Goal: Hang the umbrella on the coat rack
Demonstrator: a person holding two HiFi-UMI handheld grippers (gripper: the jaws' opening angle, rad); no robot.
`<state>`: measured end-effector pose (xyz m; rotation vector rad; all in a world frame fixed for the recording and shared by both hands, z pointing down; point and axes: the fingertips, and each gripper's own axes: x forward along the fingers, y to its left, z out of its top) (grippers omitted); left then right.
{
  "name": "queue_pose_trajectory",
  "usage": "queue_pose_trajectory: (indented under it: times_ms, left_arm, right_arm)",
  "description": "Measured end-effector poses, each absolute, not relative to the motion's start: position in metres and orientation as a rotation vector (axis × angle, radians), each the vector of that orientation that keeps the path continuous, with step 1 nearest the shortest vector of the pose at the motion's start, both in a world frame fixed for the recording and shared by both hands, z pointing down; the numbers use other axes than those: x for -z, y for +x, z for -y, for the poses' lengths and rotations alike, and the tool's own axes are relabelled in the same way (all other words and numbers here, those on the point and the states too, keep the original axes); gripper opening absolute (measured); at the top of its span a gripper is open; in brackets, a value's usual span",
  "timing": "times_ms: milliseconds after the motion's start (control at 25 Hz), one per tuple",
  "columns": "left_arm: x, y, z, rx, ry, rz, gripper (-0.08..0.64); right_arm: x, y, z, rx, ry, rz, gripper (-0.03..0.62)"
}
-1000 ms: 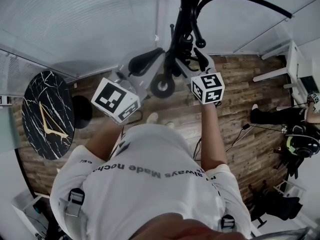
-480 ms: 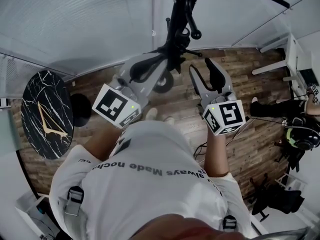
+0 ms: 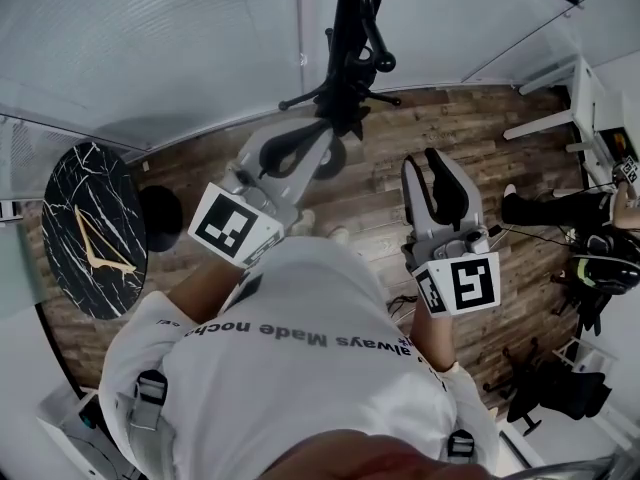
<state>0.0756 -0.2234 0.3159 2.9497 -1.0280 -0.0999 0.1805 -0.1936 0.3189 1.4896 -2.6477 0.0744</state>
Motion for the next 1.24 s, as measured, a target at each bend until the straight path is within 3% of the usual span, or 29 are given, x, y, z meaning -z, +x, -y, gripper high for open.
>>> queue_pose_trajectory:
  times_ms: [1240]
  left_arm:
    - [-0.3123, 0.0766, 0.2252, 0.117, 2.951, 1.019, 0.011]
  right_arm:
    - [-0.3207, 0.1844, 0.1933, -0.124, 1.537, 2.615, 0.091]
